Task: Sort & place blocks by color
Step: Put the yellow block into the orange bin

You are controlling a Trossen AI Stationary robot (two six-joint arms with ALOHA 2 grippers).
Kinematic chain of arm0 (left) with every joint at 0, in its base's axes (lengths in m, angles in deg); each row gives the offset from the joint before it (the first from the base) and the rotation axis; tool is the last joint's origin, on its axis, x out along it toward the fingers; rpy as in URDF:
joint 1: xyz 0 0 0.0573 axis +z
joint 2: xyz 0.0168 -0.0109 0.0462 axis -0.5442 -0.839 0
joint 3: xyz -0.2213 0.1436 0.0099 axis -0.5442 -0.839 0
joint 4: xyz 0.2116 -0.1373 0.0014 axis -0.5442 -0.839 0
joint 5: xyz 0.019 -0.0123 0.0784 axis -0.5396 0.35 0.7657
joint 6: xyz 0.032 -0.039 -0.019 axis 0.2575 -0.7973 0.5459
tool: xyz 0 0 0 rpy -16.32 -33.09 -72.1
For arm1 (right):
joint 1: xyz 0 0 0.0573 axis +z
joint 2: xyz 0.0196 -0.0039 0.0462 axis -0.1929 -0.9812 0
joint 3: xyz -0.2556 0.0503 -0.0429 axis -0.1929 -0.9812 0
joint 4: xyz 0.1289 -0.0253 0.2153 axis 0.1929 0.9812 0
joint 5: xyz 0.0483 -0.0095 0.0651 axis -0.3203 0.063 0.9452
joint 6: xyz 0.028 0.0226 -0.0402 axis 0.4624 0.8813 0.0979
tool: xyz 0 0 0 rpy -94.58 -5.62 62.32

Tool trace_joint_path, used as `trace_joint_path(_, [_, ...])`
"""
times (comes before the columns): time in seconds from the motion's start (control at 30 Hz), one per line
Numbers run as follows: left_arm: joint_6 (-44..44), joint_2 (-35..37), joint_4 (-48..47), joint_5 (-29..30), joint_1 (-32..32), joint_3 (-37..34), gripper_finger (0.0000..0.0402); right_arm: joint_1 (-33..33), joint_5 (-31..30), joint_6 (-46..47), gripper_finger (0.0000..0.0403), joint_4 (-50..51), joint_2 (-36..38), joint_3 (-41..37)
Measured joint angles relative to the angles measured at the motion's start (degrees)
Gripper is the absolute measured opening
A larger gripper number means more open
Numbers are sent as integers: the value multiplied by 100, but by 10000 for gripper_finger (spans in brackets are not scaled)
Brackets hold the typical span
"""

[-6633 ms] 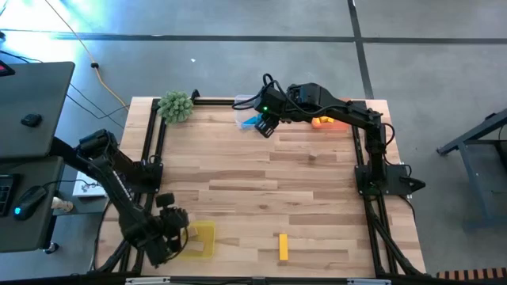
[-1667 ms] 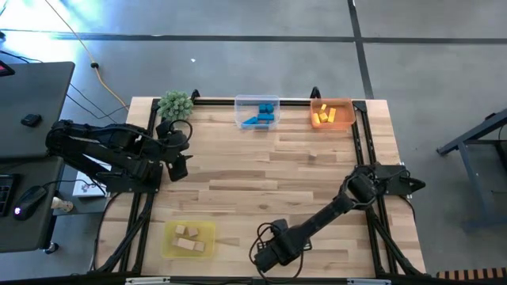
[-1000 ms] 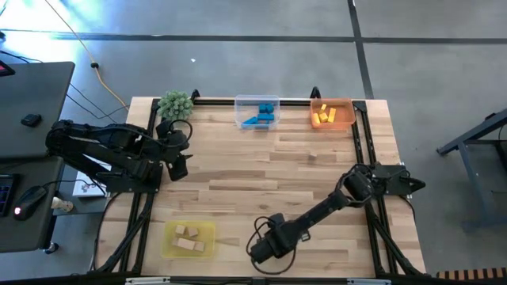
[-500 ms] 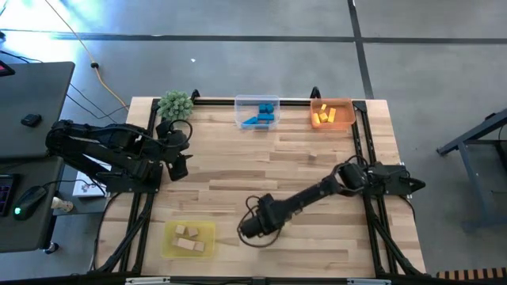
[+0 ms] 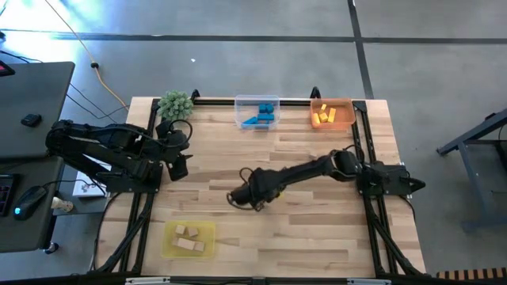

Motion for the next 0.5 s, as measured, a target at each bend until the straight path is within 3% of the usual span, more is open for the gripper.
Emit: trace_joint_path(0.5, [-123, 0, 0, -2, 0, -2, 188, -1119, -1259, -1833, 80, 167, 415, 260])
